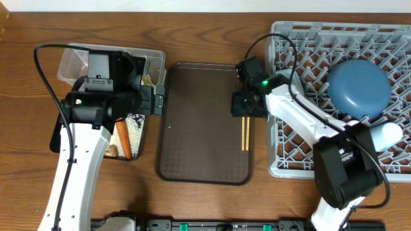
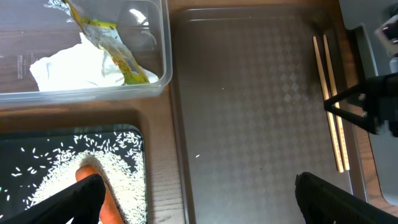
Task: Sort waste into correct bins and load items into the dishwasher rack
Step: 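Drop the carrot onto the black tray with the left gripper, then grasp a wooden chopstick with the right gripper and place it in rack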
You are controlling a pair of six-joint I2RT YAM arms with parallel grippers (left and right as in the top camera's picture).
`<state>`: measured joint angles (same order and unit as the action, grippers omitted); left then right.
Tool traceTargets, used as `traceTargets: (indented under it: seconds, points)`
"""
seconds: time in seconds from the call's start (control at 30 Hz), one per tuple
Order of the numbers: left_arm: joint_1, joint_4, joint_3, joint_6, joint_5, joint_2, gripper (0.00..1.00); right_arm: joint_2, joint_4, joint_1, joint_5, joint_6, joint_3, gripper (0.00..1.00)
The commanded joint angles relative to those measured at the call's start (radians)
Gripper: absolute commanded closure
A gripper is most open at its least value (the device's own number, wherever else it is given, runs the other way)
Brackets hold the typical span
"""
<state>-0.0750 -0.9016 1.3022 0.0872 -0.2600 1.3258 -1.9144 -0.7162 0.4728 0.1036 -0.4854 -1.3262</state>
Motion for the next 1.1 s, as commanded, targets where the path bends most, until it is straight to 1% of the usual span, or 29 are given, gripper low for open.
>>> traceTargets:
  seconds: [0.0,0.07,0.2,0.23,0.3,0.33,0.37,0.47,0.53,0.73,0.8,0.93,1.07]
  points:
    - [0.002,-0.003,0.011,0.021,-0.009,-0.006,0.02,-0.032,0.007,0.008,-0.025,-0.014,-0.002,0.60]
    - [0.002,-0.003,0.011,0.021,-0.009,-0.006,0.02,-0.063,0.006,0.008,-0.031,-0.014,-0.002,0.66]
    - [0.002,-0.003,0.011,0.021,-0.009,-0.006,0.02,-0.118,0.018,0.008,-0.023,-0.015,-0.002,0.66]
    - [0.002,-0.003,0.011,0.021,-0.009,-0.006,0.02,-0.129,0.026,0.009,-0.014,-0.014,-0.002,0.70]
    - [0.002,-0.003,0.011,0.021,-0.009,-0.006,0.02,-0.140,0.034,0.011,-0.003,-0.003,-0.002,0.84]
    - [0.002,-0.003,0.011,0.021,-0.009,-0.006,0.02,-0.140,0.037,0.011,-0.002,0.001,-0.002,0.93]
    - [0.002,-0.003,0.011,0.021,-0.009,-0.006,0.02,-0.138,0.042,0.011,-0.002,0.005,-0.002,0.99]
    - [0.002,-0.003,0.011,0.021,-0.009,-0.006,0.02,-0.115,0.037,0.010,0.006,0.004,-0.012,0.99]
    - [0.002,-0.003,0.011,0.021,-0.009,-0.006,0.02,-0.075,0.002,0.005,0.005,0.013,-0.035,0.99]
    - [0.002,-0.003,0.011,0.021,-0.009,-0.006,0.02,0.124,-0.087,-0.016,0.004,0.187,-0.111,0.99]
    - [0.002,-0.003,0.011,0.021,-0.009,-0.006,0.02,0.194,-0.109,-0.037,-0.014,0.221,-0.132,0.99]
    - [0.002,-0.003,0.011,0.021,-0.009,-0.006,0.02,0.304,-0.143,-0.137,-0.118,0.243,-0.141,0.99]
    - [0.002,-0.003,0.011,0.021,-0.009,-0.006,0.02,0.357,-0.176,-0.324,-0.145,0.331,-0.141,0.99]
